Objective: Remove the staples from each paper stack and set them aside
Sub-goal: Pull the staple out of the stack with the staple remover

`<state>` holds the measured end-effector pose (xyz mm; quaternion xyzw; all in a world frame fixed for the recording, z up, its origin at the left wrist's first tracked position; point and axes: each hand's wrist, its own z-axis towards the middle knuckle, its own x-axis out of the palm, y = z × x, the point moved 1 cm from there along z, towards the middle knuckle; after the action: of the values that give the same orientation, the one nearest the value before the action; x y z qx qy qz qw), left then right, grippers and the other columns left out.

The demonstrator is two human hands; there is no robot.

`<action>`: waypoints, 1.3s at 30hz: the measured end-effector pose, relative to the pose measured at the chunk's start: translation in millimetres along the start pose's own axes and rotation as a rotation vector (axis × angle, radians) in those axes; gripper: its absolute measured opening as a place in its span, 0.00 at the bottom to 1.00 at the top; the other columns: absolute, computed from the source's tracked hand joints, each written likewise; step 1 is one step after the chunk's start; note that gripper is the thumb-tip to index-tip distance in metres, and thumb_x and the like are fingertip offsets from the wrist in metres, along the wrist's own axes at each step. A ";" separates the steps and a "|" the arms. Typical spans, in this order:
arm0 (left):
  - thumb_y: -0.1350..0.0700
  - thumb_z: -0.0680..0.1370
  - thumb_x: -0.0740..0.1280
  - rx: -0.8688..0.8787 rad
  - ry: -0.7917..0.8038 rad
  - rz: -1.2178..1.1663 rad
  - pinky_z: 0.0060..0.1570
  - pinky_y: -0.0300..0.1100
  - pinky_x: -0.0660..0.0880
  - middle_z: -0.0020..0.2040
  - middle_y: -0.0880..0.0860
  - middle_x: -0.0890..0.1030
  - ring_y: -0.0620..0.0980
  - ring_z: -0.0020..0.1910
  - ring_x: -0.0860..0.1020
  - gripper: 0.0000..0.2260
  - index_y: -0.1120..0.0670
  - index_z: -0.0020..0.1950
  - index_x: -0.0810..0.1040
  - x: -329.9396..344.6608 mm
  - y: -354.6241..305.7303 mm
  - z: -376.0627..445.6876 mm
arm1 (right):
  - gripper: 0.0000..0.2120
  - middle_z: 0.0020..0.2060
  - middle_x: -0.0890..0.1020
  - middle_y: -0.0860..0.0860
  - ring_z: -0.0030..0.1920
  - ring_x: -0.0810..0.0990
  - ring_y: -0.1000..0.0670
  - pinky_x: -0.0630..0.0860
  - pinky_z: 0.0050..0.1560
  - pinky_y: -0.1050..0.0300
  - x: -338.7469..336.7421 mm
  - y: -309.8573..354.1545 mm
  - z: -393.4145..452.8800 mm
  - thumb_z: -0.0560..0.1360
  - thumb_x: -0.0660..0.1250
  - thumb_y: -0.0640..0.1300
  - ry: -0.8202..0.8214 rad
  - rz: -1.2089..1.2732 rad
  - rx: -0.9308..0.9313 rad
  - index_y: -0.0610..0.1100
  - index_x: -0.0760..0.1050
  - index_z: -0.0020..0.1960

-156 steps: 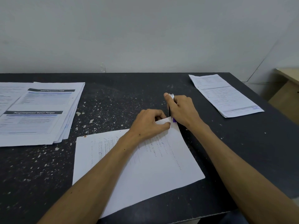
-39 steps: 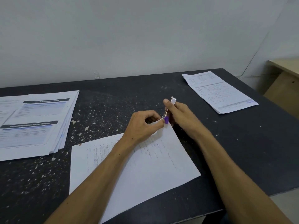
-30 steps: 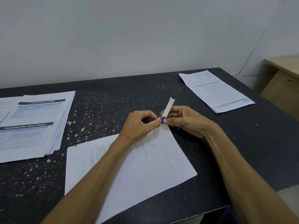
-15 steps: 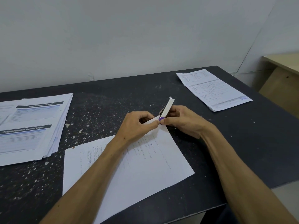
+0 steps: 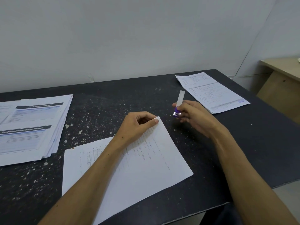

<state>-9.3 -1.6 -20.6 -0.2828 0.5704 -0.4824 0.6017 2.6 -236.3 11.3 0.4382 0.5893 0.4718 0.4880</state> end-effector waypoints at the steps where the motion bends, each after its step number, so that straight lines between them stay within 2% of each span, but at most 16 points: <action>1: 0.53 0.79 0.74 0.009 0.008 -0.008 0.46 0.29 0.76 0.47 0.42 0.87 0.40 0.48 0.84 0.04 0.50 0.52 0.88 0.4 -0.9 -0.2 | 0.11 0.36 0.82 0.56 0.38 0.77 0.55 0.73 0.47 0.54 -3.3 1.8 -0.4 0.81 0.63 0.44 -0.046 -0.122 0.006 0.41 0.82 0.54; 3: 0.53 0.79 0.74 0.020 0.015 -0.021 0.46 0.29 0.76 0.47 0.43 0.87 0.41 0.48 0.84 0.04 0.51 0.51 0.88 0.1 -1.5 -0.4 | 0.12 0.36 0.82 0.58 0.36 0.77 0.55 0.73 0.45 0.56 -8.3 5.0 -2.2 0.80 0.62 0.50 -0.119 -0.357 0.023 0.44 0.81 0.50; 6: 0.52 0.79 0.74 0.020 0.028 -0.026 0.47 0.30 0.77 0.47 0.44 0.87 0.42 0.49 0.84 0.05 0.51 0.51 0.88 -0.1 -1.2 -0.4 | 0.12 0.42 0.82 0.53 0.42 0.79 0.52 0.71 0.42 0.54 -13.0 3.9 -4.6 0.78 0.63 0.55 -0.173 -0.545 0.049 0.47 0.78 0.47; 11: 0.52 0.80 0.73 0.005 0.026 -0.036 0.50 0.35 0.80 0.47 0.46 0.87 0.46 0.49 0.84 0.05 0.52 0.51 0.87 0.6 0.3 -0.2 | 0.13 0.44 0.80 0.52 0.43 0.77 0.55 0.69 0.38 0.57 -11.2 -5.3 -7.2 0.78 0.65 0.56 -0.194 -0.736 0.035 0.47 0.75 0.51; 15: 0.52 0.80 0.73 -0.003 0.014 -0.029 0.53 0.43 0.81 0.47 0.47 0.87 0.48 0.49 0.85 0.05 0.52 0.50 0.87 1.4 0.6 0.6 | 0.12 0.46 0.79 0.51 0.47 0.77 0.49 0.71 0.44 0.52 -4.0 -17.0 -9.3 0.76 0.66 0.56 -0.235 -0.819 -0.020 0.46 0.75 0.48; 19: 0.51 0.79 0.74 -0.029 0.005 -0.057 0.53 0.42 0.81 0.47 0.45 0.88 0.47 0.49 0.85 0.05 0.51 0.49 0.88 -0.9 -4.0 0.5 | 0.11 0.46 0.77 0.50 0.47 0.76 0.46 0.76 0.48 0.48 3.6 -20.3 -14.9 0.76 0.66 0.53 -0.283 -0.882 -0.075 0.45 0.72 0.46; 25: 0.51 0.77 0.75 -0.080 0.049 -0.070 0.57 0.42 0.80 0.47 0.46 0.88 0.45 0.49 0.85 0.06 0.52 0.50 0.89 -7.6 -9.7 2.6 | 0.15 0.52 0.76 0.49 0.49 0.76 0.46 0.75 0.50 0.49 3.9 -26.3 -18.5 0.76 0.68 0.55 -0.269 -0.938 -0.129 0.45 0.72 0.54; 27: 0.51 0.77 0.76 -0.085 0.060 -0.066 0.52 0.39 0.80 0.47 0.47 0.88 0.45 0.48 0.85 0.06 0.52 0.50 0.89 -10.0 -12.5 2.0 | 0.17 0.54 0.75 0.49 0.51 0.76 0.47 0.75 0.51 0.50 1.2 -27.6 -18.2 0.77 0.69 0.57 -0.260 -0.930 -0.112 0.45 0.72 0.56; 29: 0.51 0.77 0.76 -0.082 0.064 -0.059 0.45 0.32 0.76 0.46 0.47 0.88 0.42 0.45 0.85 0.06 0.52 0.49 0.89 -13.7 -17.3 0.2 | 0.20 0.57 0.73 0.50 0.53 0.75 0.47 0.74 0.53 0.50 0.0 -29.3 -19.4 0.77 0.69 0.59 -0.270 -0.913 -0.120 0.46 0.71 0.59; 31: 0.51 0.77 0.76 -0.071 0.068 -0.054 0.42 0.29 0.75 0.46 0.47 0.88 0.40 0.43 0.84 0.06 0.52 0.49 0.89 -18.1 -22.7 -0.8 | 0.20 0.58 0.73 0.51 0.55 0.75 0.50 0.74 0.54 0.52 0.7 -27.0 -22.0 0.79 0.69 0.59 -0.353 -0.832 -0.216 0.47 0.72 0.61; 33: 0.51 0.77 0.76 -0.062 0.064 -0.039 0.45 0.31 0.75 0.47 0.46 0.88 0.42 0.47 0.85 0.06 0.51 0.50 0.89 -22.8 -27.5 -0.9 | 0.14 0.54 0.76 0.54 0.53 0.77 0.55 0.76 0.52 0.55 3.8 -16.8 -25.8 0.80 0.69 0.57 -0.427 -0.692 -0.367 0.49 0.75 0.58; 34: 0.51 0.77 0.76 -0.060 0.058 -0.024 0.48 0.33 0.75 0.48 0.45 0.88 0.42 0.49 0.85 0.06 0.50 0.51 0.89 -25.0 -29.9 -0.4 | 0.10 0.51 0.78 0.55 0.50 0.78 0.57 0.76 0.51 0.58 6.2 -9.9 -27.0 0.80 0.69 0.56 -0.405 -0.619 -0.416 0.50 0.77 0.55; 36: 0.51 0.77 0.75 -0.052 0.056 0.004 0.50 0.35 0.75 0.48 0.45 0.88 0.43 0.50 0.84 0.06 0.50 0.52 0.89 -29.8 -35.9 -0.7 | 0.07 0.45 0.81 0.55 0.45 0.79 0.58 0.76 0.46 0.64 14.7 4.2 -30.0 0.78 0.72 0.55 -0.231 -0.492 -0.420 0.52 0.81 0.50; 39: 0.52 0.78 0.74 -0.022 0.078 0.033 0.50 0.36 0.76 0.48 0.45 0.88 0.43 0.51 0.84 0.05 0.50 0.52 0.89 -34.0 -46.7 -1.7 | 0.08 0.44 0.83 0.56 0.44 0.80 0.59 0.76 0.44 0.68 28.1 15.4 -32.1 0.75 0.75 0.56 0.044 -0.463 -0.344 0.53 0.83 0.51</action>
<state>-19.1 11.9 34.7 -0.2610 0.6032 -0.4766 0.5839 -32.2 -210.2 24.4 0.1924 0.5956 0.4501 0.6368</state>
